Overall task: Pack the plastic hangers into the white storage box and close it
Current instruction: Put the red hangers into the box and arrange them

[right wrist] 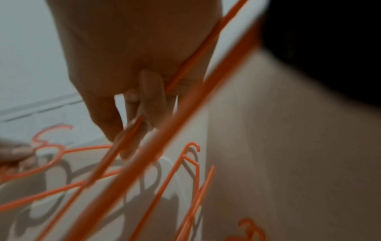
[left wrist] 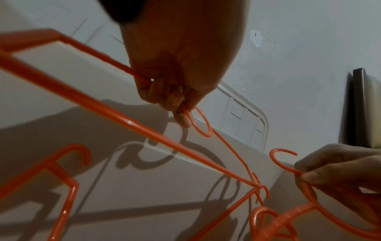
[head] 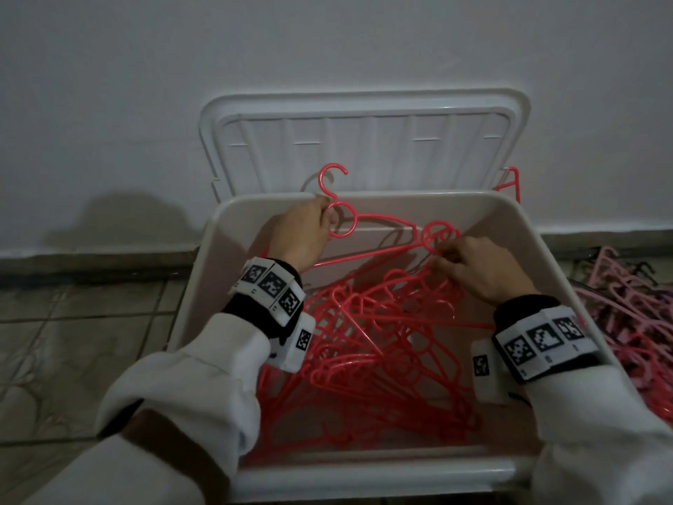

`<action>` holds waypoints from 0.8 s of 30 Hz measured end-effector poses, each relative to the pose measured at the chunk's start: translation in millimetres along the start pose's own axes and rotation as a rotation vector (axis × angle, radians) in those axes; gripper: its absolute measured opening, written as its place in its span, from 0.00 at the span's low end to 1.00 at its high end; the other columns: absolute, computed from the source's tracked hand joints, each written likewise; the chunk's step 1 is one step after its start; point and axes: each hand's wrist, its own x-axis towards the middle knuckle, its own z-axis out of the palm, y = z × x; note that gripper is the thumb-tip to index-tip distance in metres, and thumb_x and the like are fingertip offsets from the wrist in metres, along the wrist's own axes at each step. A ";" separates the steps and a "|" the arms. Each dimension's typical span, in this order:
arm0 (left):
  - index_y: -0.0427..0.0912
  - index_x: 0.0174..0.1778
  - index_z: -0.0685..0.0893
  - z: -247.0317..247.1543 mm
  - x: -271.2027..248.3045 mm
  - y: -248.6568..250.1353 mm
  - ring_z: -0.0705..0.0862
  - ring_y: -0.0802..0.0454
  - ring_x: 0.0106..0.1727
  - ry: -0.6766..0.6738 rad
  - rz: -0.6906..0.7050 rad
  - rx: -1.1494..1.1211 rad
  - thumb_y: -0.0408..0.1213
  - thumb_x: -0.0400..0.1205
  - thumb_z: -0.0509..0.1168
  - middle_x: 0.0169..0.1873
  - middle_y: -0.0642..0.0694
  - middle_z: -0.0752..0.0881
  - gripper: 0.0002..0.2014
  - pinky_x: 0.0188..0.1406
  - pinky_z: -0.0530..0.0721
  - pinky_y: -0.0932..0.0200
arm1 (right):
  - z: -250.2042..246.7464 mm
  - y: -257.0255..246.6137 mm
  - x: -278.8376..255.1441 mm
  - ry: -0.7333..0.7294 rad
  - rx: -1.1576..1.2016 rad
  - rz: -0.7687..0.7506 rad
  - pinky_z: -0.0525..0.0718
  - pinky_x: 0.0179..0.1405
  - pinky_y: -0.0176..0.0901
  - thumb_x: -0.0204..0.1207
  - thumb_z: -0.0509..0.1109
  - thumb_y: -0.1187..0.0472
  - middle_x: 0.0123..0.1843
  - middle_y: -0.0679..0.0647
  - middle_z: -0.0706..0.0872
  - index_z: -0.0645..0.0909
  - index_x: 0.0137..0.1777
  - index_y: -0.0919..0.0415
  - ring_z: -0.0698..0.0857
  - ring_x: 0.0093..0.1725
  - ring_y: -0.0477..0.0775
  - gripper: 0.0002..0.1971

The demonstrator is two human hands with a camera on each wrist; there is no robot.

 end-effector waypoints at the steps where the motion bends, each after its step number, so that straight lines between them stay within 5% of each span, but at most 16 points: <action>1: 0.44 0.61 0.80 0.1 0.5 -0.6 0.86 0.44 0.52 -0.016 0.000 0.009 0.40 0.86 0.54 0.53 0.45 0.87 0.13 0.55 0.81 0.48 | -0.7 -1.8 -0.9 0.049 -0.087 -0.025 0.76 0.51 0.48 0.80 0.62 0.47 0.54 0.58 0.88 0.83 0.60 0.52 0.84 0.57 0.62 0.16; 3: 0.44 0.60 0.78 -0.3 -0.3 0.2 0.84 0.45 0.51 -0.111 0.005 -0.018 0.44 0.84 0.59 0.51 0.46 0.85 0.12 0.53 0.78 0.55 | -3.2 -2.7 -1.9 0.163 -0.231 -0.058 0.71 0.57 0.49 0.79 0.60 0.45 0.51 0.60 0.89 0.83 0.60 0.50 0.85 0.54 0.63 0.17; 6: 0.44 0.67 0.72 3.2 -7.8 3.4 0.81 0.51 0.52 -0.351 0.015 -0.072 0.50 0.74 0.73 0.54 0.49 0.82 0.29 0.50 0.75 0.61 | -3.5 1.2 -2.8 0.335 -0.282 -0.066 0.59 0.60 0.52 0.80 0.57 0.43 0.38 0.61 0.90 0.86 0.53 0.49 0.87 0.43 0.60 0.18; 10: 0.45 0.71 0.68 11.4 -15.8 3.8 0.78 0.50 0.64 -0.528 -0.006 -0.040 0.50 0.62 0.81 0.65 0.48 0.78 0.44 0.66 0.77 0.53 | -1.1 5.4 -2.4 0.439 -0.255 -0.059 0.58 0.55 0.52 0.76 0.49 0.40 0.29 0.58 0.88 0.88 0.45 0.49 0.86 0.33 0.58 0.26; 12: 0.45 0.73 0.67 13.3 -16.9 4.6 0.80 0.52 0.59 -0.547 -0.003 -0.027 0.44 0.68 0.79 0.63 0.48 0.79 0.40 0.59 0.78 0.60 | -0.6 2.6 -1.5 0.377 -0.150 -0.079 0.58 0.55 0.51 0.76 0.50 0.39 0.30 0.55 0.88 0.87 0.46 0.49 0.86 0.37 0.59 0.25; 15: 0.45 0.70 0.71 16.7 -14.2 6.0 0.80 0.59 0.43 -0.558 -0.040 -0.129 0.39 0.82 0.65 0.51 0.52 0.82 0.20 0.37 0.75 0.74 | 4.1 -4.0 1.2 0.284 0.041 -0.237 0.60 0.48 0.46 0.75 0.47 0.36 0.24 0.43 0.77 0.82 0.43 0.50 0.81 0.33 0.54 0.26; 19: 0.47 0.72 0.74 16.8 -12.8 13.3 0.77 0.56 0.62 -0.591 -0.115 -0.377 0.53 0.86 0.50 0.68 0.49 0.78 0.23 0.64 0.72 0.59 | 13.3 -18.8 4.5 0.231 0.278 -0.390 0.71 0.38 0.30 0.80 0.55 0.48 0.26 0.37 0.75 0.83 0.47 0.58 0.77 0.29 0.37 0.18; 21: 0.49 0.72 0.75 15.4 -14.1 17.7 0.75 0.56 0.67 -0.597 -0.048 -0.348 0.54 0.86 0.51 0.71 0.51 0.76 0.22 0.74 0.67 0.54 | 18.1 -25.0 5.9 0.220 0.337 -0.397 0.72 0.38 0.32 0.81 0.55 0.50 0.35 0.43 0.83 0.82 0.52 0.59 0.78 0.35 0.38 0.17; 24: 0.54 0.68 0.77 14.3 -15.0 20.0 0.80 0.54 0.65 -0.610 -0.047 -0.433 0.60 0.80 0.57 0.65 0.53 0.82 0.24 0.74 0.70 0.46 | 25.4 -23.6 9.1 0.216 0.369 -0.428 0.73 0.45 0.41 0.82 0.55 0.55 0.46 0.53 0.85 0.80 0.55 0.61 0.81 0.46 0.53 0.14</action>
